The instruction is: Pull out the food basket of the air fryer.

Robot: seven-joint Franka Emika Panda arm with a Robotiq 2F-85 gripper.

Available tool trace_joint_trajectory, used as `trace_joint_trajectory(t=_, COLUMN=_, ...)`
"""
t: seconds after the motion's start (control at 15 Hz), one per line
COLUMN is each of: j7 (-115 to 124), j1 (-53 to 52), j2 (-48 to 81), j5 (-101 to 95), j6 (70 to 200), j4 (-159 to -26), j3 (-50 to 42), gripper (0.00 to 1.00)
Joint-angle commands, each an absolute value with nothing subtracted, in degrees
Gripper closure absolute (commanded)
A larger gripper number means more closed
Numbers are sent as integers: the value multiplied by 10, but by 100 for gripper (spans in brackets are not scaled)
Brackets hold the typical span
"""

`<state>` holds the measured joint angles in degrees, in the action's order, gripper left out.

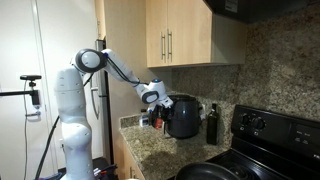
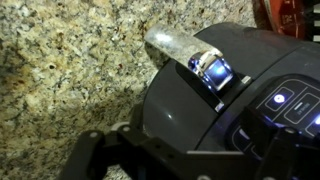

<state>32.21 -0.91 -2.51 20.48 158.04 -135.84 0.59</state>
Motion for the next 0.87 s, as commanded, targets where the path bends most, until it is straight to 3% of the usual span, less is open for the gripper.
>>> trace_joint_trajectory(t=0.0, j7=271, j1=-12, j2=-25, j5=259, j6=1602, j4=-1362, j3=7, gripper=0)
trace_joint_trajectory(t=0.53, j7=366, j1=57, j2=-231, j5=64, j6=1450, j4=-1493, j3=-6, gripper=0)
trace_joint_trajectory(t=0.6, j7=356, j1=45, j2=-153, j5=91, j6=1476, j4=-1441, j3=-1, gripper=0)
trace_joint_trajectory(t=0.8, j7=354, j1=62, j2=-225, j5=81, j6=1453, j4=-1480, j3=1, gripper=0)
